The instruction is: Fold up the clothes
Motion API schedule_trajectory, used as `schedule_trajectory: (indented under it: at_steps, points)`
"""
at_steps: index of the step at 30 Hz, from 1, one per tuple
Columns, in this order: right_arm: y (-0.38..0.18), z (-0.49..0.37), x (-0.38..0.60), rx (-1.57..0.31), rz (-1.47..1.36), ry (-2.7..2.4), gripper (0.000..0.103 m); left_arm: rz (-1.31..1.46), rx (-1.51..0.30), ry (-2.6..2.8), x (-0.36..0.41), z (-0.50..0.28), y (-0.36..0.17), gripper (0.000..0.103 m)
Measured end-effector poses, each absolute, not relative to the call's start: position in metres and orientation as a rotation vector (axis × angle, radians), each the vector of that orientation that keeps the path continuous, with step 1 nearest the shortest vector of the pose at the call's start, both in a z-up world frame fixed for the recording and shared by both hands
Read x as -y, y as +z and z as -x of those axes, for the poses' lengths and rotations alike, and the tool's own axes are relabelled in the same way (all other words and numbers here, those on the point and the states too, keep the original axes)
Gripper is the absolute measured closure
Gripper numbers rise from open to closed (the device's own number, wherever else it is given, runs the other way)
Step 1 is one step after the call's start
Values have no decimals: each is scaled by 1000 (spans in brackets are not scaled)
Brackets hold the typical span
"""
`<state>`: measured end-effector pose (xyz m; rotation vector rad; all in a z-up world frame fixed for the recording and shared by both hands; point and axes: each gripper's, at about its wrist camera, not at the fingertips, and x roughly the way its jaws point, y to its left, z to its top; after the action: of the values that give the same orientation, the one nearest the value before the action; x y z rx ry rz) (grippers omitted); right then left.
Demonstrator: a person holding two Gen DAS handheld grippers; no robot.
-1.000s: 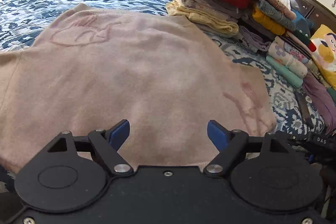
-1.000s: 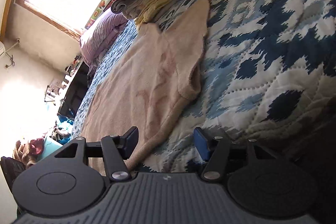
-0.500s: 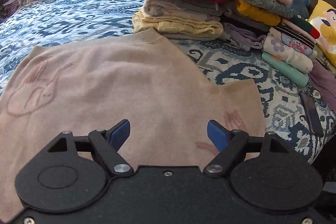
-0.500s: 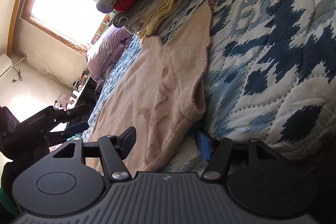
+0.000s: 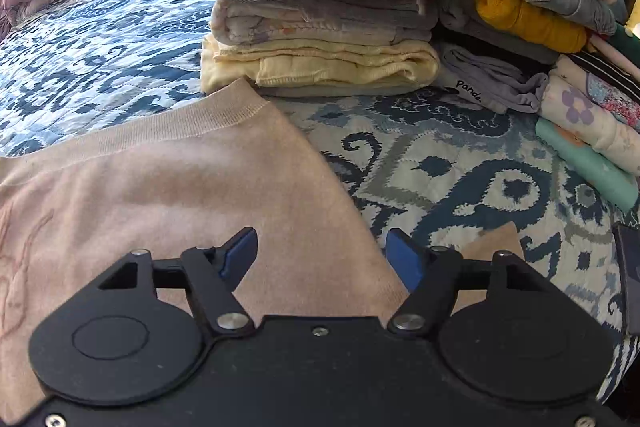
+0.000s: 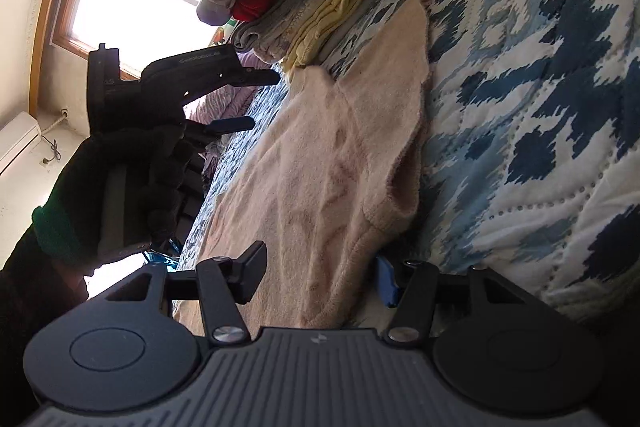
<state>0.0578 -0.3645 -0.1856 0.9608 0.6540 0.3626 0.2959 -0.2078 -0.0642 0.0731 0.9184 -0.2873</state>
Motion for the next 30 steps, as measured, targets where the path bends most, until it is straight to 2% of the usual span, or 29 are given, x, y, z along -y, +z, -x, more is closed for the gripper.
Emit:
schedule_trajectory:
  at_steps: [11, 15, 16, 17, 18, 20, 22, 24, 30]
  points:
    - [-187, -59, 363, -670, -928, 329, 65, -151, -1012, -223, 249, -369, -92, 40]
    - [-184, -57, 362, -652, -892, 312, 67, -236, -1042, -193, 266, -385, -103, 45]
    - [-182, -56, 361, -644, -880, 311, 67, -269, -1049, -182, 270, -387, -106, 53]
    - [-181, -54, 361, -634, -867, 311, 67, -296, -1053, -174, 273, -389, -109, 67]
    - [-179, -53, 360, -627, -851, 314, 69, -318, -1056, -171, 274, -389, -111, 72]
    - [-176, -52, 356, -626, -820, 325, 83, -342, -1060, -169, 274, -390, -112, 90]
    - [-174, -52, 353, -620, -793, 334, 88, -315, -1054, -184, 266, -388, -106, 95]
    - [-169, -48, 351, -591, -765, 348, 91, -276, -1034, -205, 254, -384, -95, 95]
    - [-140, -33, 325, -475, -516, 395, 93, -93, -986, -262, 193, -374, -58, 95]
